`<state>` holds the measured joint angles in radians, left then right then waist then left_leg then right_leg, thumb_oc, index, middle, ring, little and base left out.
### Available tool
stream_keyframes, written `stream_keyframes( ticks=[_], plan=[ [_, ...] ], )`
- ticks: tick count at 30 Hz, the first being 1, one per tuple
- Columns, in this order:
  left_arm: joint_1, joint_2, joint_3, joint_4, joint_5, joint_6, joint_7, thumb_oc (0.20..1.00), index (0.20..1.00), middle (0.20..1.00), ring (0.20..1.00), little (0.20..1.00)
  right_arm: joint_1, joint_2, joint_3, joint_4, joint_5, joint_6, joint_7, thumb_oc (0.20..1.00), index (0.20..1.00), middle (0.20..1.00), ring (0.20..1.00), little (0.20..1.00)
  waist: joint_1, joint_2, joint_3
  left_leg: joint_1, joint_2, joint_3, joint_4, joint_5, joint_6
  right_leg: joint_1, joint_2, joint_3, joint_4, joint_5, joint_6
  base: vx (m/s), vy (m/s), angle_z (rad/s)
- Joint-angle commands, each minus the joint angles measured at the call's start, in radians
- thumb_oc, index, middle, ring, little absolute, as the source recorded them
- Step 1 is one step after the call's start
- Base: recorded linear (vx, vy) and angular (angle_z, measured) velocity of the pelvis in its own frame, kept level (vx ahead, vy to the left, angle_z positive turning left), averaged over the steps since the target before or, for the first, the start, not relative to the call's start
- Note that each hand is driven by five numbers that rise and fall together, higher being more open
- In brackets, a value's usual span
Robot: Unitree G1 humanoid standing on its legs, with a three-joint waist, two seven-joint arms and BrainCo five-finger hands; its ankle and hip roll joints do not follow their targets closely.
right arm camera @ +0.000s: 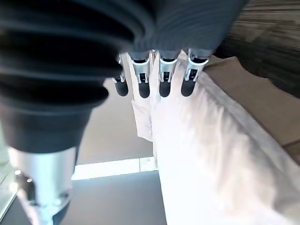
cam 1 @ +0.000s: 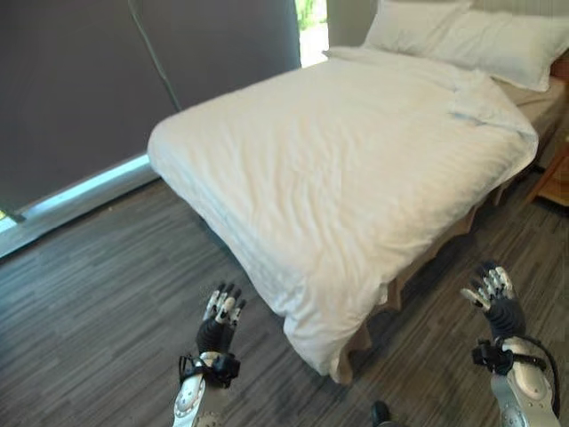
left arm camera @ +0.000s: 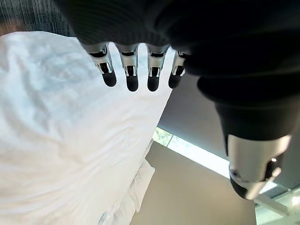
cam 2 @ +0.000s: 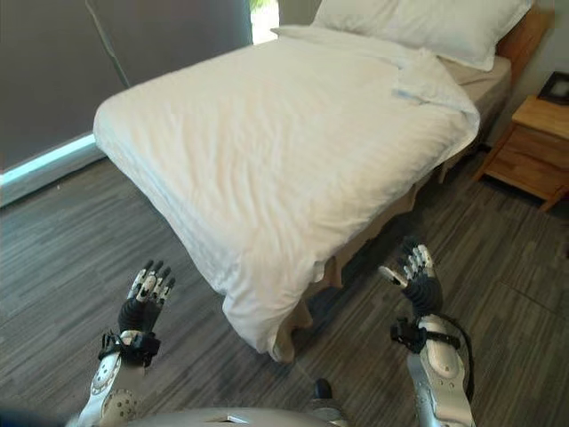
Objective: Making the bed.
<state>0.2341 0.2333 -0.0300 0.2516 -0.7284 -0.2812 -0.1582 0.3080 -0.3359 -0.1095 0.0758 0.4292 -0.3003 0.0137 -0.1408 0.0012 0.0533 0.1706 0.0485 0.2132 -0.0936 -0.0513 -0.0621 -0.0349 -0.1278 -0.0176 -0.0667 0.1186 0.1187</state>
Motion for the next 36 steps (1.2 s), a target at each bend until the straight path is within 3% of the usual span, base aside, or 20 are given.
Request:
stream_keyframes(
  ticks=[1,2,3,4,5,8,11,12,14,17,18,20,22,24,25,27,28,32,36],
  plan=[
    [-0.088,0.089,0.026,-0.004,0.114,-0.057,-0.003,1.0,1.0,1.0,1.0,1.0,-0.027,-0.038,-0.019,-0.034,-0.03,-0.034,0.021,1.0,1.0,1.0,1.0,1.0,-0.069,-0.036,0.018,-0.014,-0.011,0.004,0.067,-0.032,0.051,-0.082,-0.001,0.126,0.06,0.11,0.07,-0.36,0.064,-0.81],
    [-0.113,0.111,0.023,0.006,0.139,-0.06,0.012,1.0,1.0,1.0,1.0,1.0,-0.027,-0.04,-0.029,-0.033,-0.047,-0.038,0.008,1.0,1.0,1.0,1.0,1.0,-0.094,-0.049,0.038,-0.029,-0.017,0.055,0.056,-0.022,0.051,-0.148,0.008,0.143,0.054,0.202,0.099,-0.4,0.041,-0.91],
    [-0.137,0.133,0.023,0.006,0.134,-0.065,0.014,1.0,1.0,1.0,1.0,1.0,-0.027,-0.035,-0.036,-0.032,-0.049,-0.036,0.004,1.0,1.0,1.0,1.0,1.0,-0.111,-0.057,0.048,-0.063,-0.015,0.072,0.061,-0.013,0.048,-0.181,0.014,0.171,0.044,0.238,0.122,-0.4,0.009,-1.11],
    [-0.15,0.142,0.016,0.004,0.123,-0.068,0.015,1.0,1.0,1.0,1.0,1.0,-0.031,-0.025,-0.05,-0.029,-0.045,-0.037,-0.008,1.0,1.0,1.0,1.0,1.0,-0.121,-0.055,0.054,-0.09,-0.005,0.088,0.073,-0.004,0.047,-0.198,0.011,0.166,0.052,0.229,0.131,-0.35,-0.002,-1.45],
    [-0.163,0.148,0.018,0.004,0.111,-0.067,0.016,1.0,1.0,1.0,1.0,1.0,-0.029,-0.01,-0.065,-0.027,-0.034,-0.04,-0.02,1.0,1.0,1.0,1.0,1.0,-0.121,-0.044,0.062,-0.114,0.009,0.106,0.087,0.014,0.044,-0.206,-0.002,0.137,0.092,0.179,0.12,-0.32,0.013,-1.32],
    [-0.168,0.137,0.02,0.001,0.086,-0.063,0.032,1.0,1.0,1.0,1.0,1.0,-0.04,0.021,-0.103,-0.026,0.009,-0.053,-0.062,1.0,1.0,1.0,1.0,1.0,-0.091,-0.002,0.073,-0.127,0.055,0.174,0.083,0.048,0.044,-0.106,-0.089,0.006,0.217,0.042,0.062,-0.34,0.017,-1.0],
    [-0.14,0.114,0.047,-0.01,0.036,-0.058,0.029,1.0,1.0,1.0,1.0,1.0,-0.075,0.026,-0.124,-0.004,-0.029,-0.06,-0.137,1.0,1.0,1.0,1.0,1.0,-0.052,0.017,0.045,-0.146,0.079,0.242,0.086,0.08,0.043,0.002,-0.188,-0.081,0.286,0.03,0.059,-0.24,-0.092,-1.18],
    [-0.126,0.109,0.055,-0.013,0.021,-0.055,0.027,1.0,1.0,1.0,1.0,1.0,-0.094,0.024,-0.121,0.003,-0.036,-0.061,-0.153,1.0,1.0,1.0,1.0,1.0,-0.033,0.015,0.03,-0.146,0.081,0.248,0.088,0.071,0.031,0.041,-0.222,-0.104,0.293,0.034,0.075,-0.19,-0.199,-0.84],
    [-0.079,0.093,0.078,-0.014,-0.013,-0.051,0.023,1.0,1.0,1.0,1.0,1.0,-0.135,0.031,-0.082,-0.006,-0.01,-0.058,-0.154,1.0,1.0,1.0,1.0,1.0,0.024,-0.006,-0.011,-0.183,0.11,0.333,0.112,0.1,0.009,0.131,-0.267,-0.208,0.207,0.073,0.106,-0.27,-0.348,-0.6],
    [-0.073,0.086,0.115,0.003,-0.044,-0.055,0.023,1.0,1.0,1.0,1.0,1.0,-0.145,0.005,-0.033,-0.028,-0.016,-0.056,-0.124,1.0,1.0,1.0,1.0,1.0,0.062,-0.031,-0.019,-0.203,0.191,0.417,0.152,0.139,-0.038,0.117,-0.243,-0.325,0.13,-0.02,0.114,-0.21,-0.473,-1.01],
    [-0.083,0.087,0.105,-0.008,-0.032,-0.058,0.026,1.0,1.0,1.0,1.0,1.0,-0.117,-0.015,-0.035,-0.03,-0.016,-0.052,-0.11,1.0,1.0,1.0,1.0,1.0,0.066,-0.028,-0.006,-0.231,0.27,0.425,0.172,0.217,-0.095,0.13,-0.165,-0.312,0.079,-0.106,0.075,-0.16,-0.672,-1.77],
    [-0.118,0.083,0.078,-0.006,-0.029,-0.062,0.03,1.0,1.0,1.0,1.0,1.0,-0.09,-0.04,-0.053,-0.035,-0.017,-0.055,-0.109,1.0,1.0,1.0,1.0,1.0,0.055,-0.011,0.018,-0.251,0.337,0.378,0.156,0.327,-0.149,0.147,-0.09,-0.294,0.07,-0.151,0.037,-0.11,-0.581,-0.92],
    [-0.129,0.061,0.058,-0.005,-0.053,-0.06,0.021,1.0,1.0,1.0,1.0,1.0,-0.069,-0.061,-0.066,-0.028,-0.006,-0.062,-0.115,1.0,1.0,1.0,1.0,1.0,0.043,0.0,0.042,-0.257,0.366,0.324,0.148,0.376,-0.169,0.168,-0.038,-0.284,0.067,-0.179,0.009,-0.17,-0.473,0.09],
    [-0.114,0.049,0.054,-0.017,-0.034,-0.071,0.027,1.0,1.0,1.0,1.0,1.0,-0.118,-0.099,-0.039,-0.01,-0.023,-0.068,-0.124,1.0,1.0,1.0,1.0,1.0,0.098,-0.02,0.087,-0.319,0.201,-0.11,0.267,0.286,-0.092,0.125,-0.028,-0.217,0.072,-0.156,-0.008,-0.19,-0.472,-0.33],
    [-0.085,0.031,0.073,-0.015,-0.04,-0.07,0.029,1.0,1.0,1.0,1.0,1.0,-0.163,-0.085,-0.007,0.032,-0.002,-0.064,-0.118,1.0,1.0,1.0,1.0,1.0,0.145,-0.052,0.097,-0.315,0.06,-0.277,0.333,0.176,-0.057,0.111,-0.009,-0.111,0.061,-0.136,-0.022,0.06,-0.468,-1.65],
    [-0.051,0.02,0.097,-0.004,-0.029,-0.062,0.011,1.0,1.0,1.0,1.0,1.0,-0.151,-0.065,0.009,0.034,0.001,-0.044,-0.068,1.0,1.0,1.0,1.0,1.0,0.171,-0.059,0.068,-0.301,-0.031,-0.27,0.253,0.106,0.011,0.111,0.034,-0.058,0.033,-0.12,-0.035,0.13,-0.321,-3.06],
    [-0.05,0.015,0.086,0.006,-0.02,-0.058,0.013,1.0,1.0,1.0,1.0,1.0,-0.152,-0.05,0.022,0.047,0.007,-0.041,-0.058,1.0,1.0,1.0,1.0,1.0,0.173,-0.05,0.06,-0.295,-0.065,-0.275,0.194,0.119,0.026,0.103,0.056,-0.051,0.032,-0.115,-0.039,0.1,-0.077,-1.76],
    [-0.096,0.012,0.055,0.008,-0.023,-0.07,0.032,1.0,1.0,1.0,1.0,1.0,-0.161,-0.024,0.045,0.06,0.01,-0.043,-0.067,1.0,1.0,1.0,1.0,1.0,0.143,-0.027,0.052,-0.242,-0.079,-0.281,0.107,0.126,0.044,0.085,0.06,-0.036,0.06,-0.128,-0.033,0.04,0.103,0.25],
    [-0.106,0.018,0.052,0.004,-0.042,-0.075,0.037,1.0,1.0,1.0,1.0,1.0,-0.188,-0.008,0.073,0.069,0.016,-0.042,-0.067,1.0,1.0,1.0,1.0,1.0,0.141,-0.036,0.043,-0.225,-0.083,-0.258,0.104,0.101,0.068,0.076,0.042,-0.008,0.083,-0.136,-0.022,0.09,0.111,-0.08]
  ],
)
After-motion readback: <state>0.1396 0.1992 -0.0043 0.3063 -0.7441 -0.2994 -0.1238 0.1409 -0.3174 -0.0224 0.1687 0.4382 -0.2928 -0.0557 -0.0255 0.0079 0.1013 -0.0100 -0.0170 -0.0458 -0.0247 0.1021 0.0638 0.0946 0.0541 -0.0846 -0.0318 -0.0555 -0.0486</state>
